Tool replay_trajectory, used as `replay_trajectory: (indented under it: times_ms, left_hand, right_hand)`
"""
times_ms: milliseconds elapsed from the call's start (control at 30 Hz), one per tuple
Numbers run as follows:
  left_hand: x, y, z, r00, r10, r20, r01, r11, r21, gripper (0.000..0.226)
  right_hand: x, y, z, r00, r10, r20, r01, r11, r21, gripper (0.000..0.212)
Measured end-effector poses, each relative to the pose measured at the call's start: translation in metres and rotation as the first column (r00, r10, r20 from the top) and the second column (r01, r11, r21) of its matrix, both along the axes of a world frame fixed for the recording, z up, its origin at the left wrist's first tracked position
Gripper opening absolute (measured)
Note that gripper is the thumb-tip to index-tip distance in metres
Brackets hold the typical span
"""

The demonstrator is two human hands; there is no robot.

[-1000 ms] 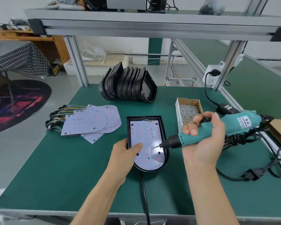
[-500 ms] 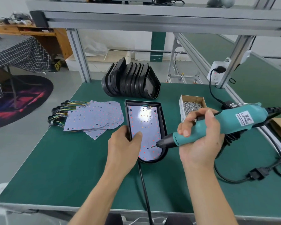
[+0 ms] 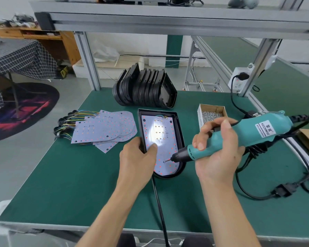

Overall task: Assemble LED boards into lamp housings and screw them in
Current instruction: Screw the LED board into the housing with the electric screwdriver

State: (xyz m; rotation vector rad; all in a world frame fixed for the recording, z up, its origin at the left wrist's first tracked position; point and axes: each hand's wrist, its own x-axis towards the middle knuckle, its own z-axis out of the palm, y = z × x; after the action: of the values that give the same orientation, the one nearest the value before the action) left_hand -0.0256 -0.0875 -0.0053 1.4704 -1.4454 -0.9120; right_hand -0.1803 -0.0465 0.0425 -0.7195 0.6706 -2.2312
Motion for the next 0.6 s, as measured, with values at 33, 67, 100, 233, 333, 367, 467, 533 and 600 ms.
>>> replay_trajectory:
  times_ms: [33, 67, 100, 233, 333, 367, 467, 533, 600]
  left_hand:
    - [0.000, 0.000, 0.001, 1.000, 0.000, -0.001, 0.000, 1.000, 0.000, 0.021]
    - [0.000, 0.000, 0.001, 1.000, 0.000, 0.000, 0.000, 1.000, -0.001, 0.021]
    - [0.000, 0.001, 0.001, 1.000, 0.002, 0.002, -0.002, 1.000, -0.004, 0.021]
    - [-0.001, 0.003, 0.002, 1.000, 0.017, 0.017, -0.017, 1.000, -0.006, 0.024]
    - [-0.002, 0.005, 0.004, 0.999, 0.026, 0.032, -0.026, 1.000, -0.006, 0.026]
    - [-0.003, 0.005, 0.005, 0.999, 0.030, 0.036, -0.030, 1.000, -0.005, 0.027]
    - [-0.003, 0.006, 0.006, 0.998, 0.042, 0.039, -0.042, 0.999, 0.002, 0.029]
    - [-0.004, 0.006, 0.006, 0.998, 0.048, 0.046, -0.049, 0.999, 0.006, 0.029]
    - [-0.005, 0.007, 0.006, 0.998, 0.052, 0.047, -0.052, 0.999, 0.005, 0.029]
  right_hand:
    - [0.000, 0.000, 0.000, 1.000, 0.000, -0.002, 0.000, 1.000, -0.001, 0.016]
    - [0.001, 0.000, 0.000, 1.000, -0.001, -0.005, 0.001, 1.000, -0.002, 0.016]
    - [0.001, 0.000, -0.001, 1.000, -0.002, -0.010, 0.002, 1.000, -0.003, 0.016]
    - [0.002, 0.000, -0.003, 0.999, -0.013, -0.046, 0.013, 1.000, -0.007, 0.017]
    - [0.004, 0.001, -0.005, 0.996, -0.023, -0.087, 0.022, 1.000, -0.012, 0.013]
    - [0.005, 0.002, -0.005, 0.994, -0.028, -0.105, 0.027, 1.000, -0.016, 0.011]
    - [0.008, 0.003, -0.005, 0.987, -0.039, -0.155, 0.032, 0.999, -0.042, 0.008]
    - [0.011, 0.003, -0.005, 0.981, -0.043, -0.187, 0.033, 0.998, -0.058, 0.008]
    - [0.013, 0.003, -0.005, 0.976, -0.049, -0.212, 0.036, 0.997, -0.068, 0.008]
